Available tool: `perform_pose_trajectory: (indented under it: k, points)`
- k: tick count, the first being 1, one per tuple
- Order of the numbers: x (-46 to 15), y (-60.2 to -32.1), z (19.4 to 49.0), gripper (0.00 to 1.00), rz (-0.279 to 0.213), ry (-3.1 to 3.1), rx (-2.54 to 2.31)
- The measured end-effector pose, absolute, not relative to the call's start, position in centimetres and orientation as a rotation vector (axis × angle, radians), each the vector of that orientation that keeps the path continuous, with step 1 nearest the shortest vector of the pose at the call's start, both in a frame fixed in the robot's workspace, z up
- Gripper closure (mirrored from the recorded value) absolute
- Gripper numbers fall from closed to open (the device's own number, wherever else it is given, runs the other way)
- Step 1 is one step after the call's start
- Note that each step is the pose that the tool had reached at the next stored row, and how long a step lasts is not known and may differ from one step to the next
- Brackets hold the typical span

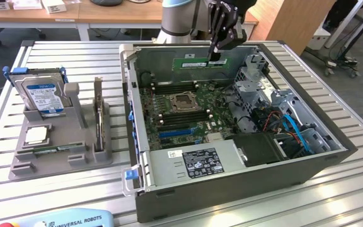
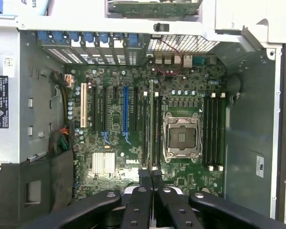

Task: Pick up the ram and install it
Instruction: 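Pick up the ram and move it above insertion slot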

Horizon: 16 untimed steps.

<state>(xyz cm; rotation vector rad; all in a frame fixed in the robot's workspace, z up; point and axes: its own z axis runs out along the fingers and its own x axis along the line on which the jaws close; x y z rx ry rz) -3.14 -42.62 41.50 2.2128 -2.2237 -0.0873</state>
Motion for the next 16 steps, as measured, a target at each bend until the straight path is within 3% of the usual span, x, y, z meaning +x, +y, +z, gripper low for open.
perform_pose_trajectory:
  k: [16]
  points:
    - [-3.1, -42.6, 39.8, 0.88, -0.087, -2.224, 2.213]
